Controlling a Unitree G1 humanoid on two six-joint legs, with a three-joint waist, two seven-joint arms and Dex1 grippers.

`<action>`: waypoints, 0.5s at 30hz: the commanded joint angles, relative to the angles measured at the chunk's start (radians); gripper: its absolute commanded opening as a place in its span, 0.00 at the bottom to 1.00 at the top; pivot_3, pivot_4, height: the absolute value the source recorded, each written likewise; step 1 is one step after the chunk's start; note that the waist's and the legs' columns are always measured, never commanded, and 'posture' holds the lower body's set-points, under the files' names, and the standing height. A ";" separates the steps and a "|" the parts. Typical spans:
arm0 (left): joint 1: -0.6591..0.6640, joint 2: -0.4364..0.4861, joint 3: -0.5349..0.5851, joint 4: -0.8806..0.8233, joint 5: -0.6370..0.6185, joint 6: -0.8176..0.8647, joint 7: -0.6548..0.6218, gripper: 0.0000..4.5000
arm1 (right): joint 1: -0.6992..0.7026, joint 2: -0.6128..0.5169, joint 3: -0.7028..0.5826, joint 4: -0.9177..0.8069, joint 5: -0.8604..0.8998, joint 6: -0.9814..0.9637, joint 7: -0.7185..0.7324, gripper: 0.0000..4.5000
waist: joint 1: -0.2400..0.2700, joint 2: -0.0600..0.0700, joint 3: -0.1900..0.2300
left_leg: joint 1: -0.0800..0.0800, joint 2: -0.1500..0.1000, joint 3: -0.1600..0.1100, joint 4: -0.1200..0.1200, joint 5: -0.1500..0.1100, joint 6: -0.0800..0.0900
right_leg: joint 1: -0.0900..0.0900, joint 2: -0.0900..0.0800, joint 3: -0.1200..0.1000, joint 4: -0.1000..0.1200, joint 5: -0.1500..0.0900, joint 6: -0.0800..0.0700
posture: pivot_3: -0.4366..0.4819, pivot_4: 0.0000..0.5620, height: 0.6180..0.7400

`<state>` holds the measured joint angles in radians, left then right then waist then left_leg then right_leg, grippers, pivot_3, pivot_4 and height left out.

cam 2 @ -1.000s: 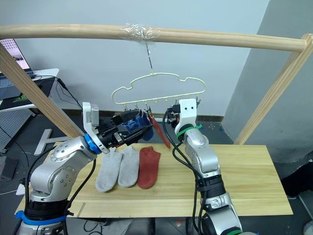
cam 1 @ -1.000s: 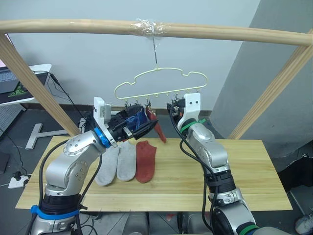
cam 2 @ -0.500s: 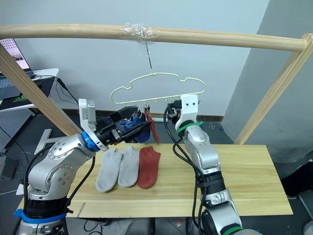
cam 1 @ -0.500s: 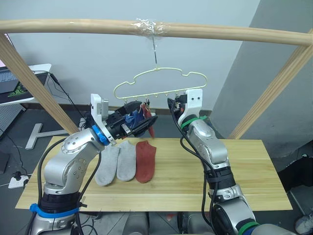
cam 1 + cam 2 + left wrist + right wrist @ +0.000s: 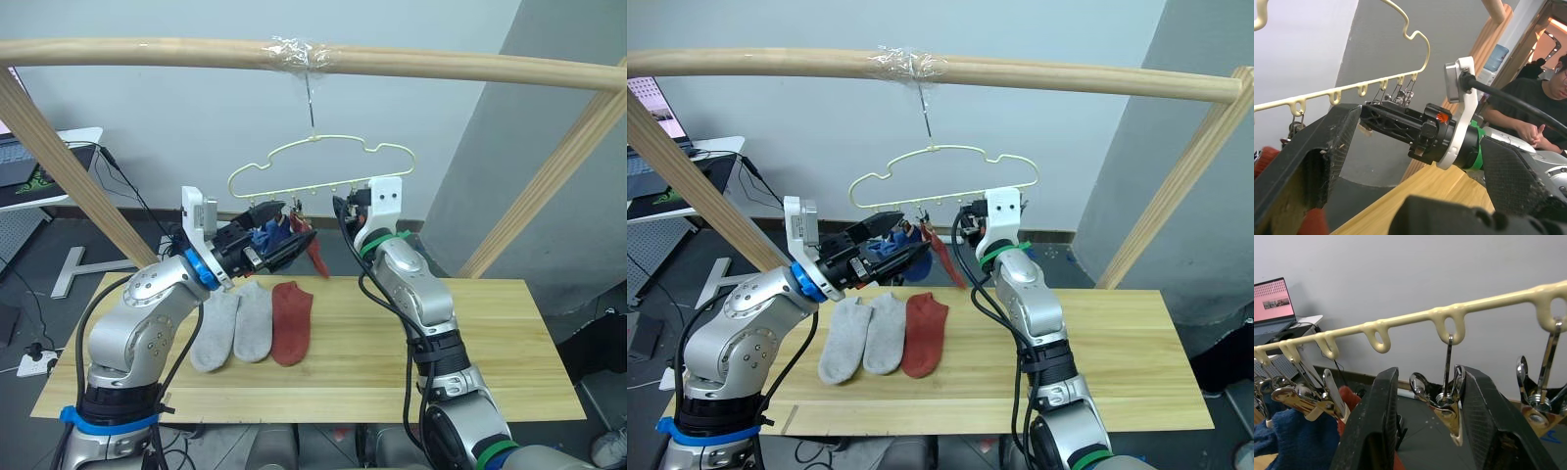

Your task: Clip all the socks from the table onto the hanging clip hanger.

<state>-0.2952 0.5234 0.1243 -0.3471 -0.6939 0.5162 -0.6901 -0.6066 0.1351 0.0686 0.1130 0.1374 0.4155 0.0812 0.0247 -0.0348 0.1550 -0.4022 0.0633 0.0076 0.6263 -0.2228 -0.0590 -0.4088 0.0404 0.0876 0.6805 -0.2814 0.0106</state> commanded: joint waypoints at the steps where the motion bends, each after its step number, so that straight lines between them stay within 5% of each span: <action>1: -0.019 -0.003 0.014 -0.039 -0.015 -0.010 -0.005 1.00 | -0.043 0.027 -0.008 -0.016 0.010 -0.040 -0.009 0.27 | 0.000 0.000 0.000 | 0.000 0.000 0.000 0.000 0.000 0.000 | 0.000 0.000 0.000 0.000 0.000 0.000 | 0.71 0.25 1.00; 7: -0.011 -0.005 0.012 -0.046 -0.014 -0.009 0.000 1.00 | -0.042 0.024 -0.010 -0.018 0.011 -0.053 -0.007 0.00 | 0.000 0.000 0.000 | 0.000 0.000 0.000 0.000 0.000 0.000 | 0.000 0.000 0.000 0.000 0.000 0.000 | 0.71 0.25 1.00; 15: 0.042 0.019 -0.049 -0.033 0.085 -0.029 -0.003 1.00 | -0.027 -0.009 -0.008 -0.050 0.015 -0.019 0.021 0.00 | 0.000 0.000 0.000 | 0.000 0.000 0.000 -0.001 0.000 0.000 | 0.000 0.000 0.000 0.000 0.000 0.000 | 0.71 0.25 1.00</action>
<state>-0.2654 0.5282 0.0916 -0.3541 -0.6506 0.5144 -0.6888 -0.6108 0.1321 0.0606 0.1182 0.1391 0.3893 0.0878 0.0245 -0.0344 0.1554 -0.4022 0.0633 0.0081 0.6256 -0.2228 -0.0590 -0.4093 0.0404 0.0880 0.6803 -0.2815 0.0105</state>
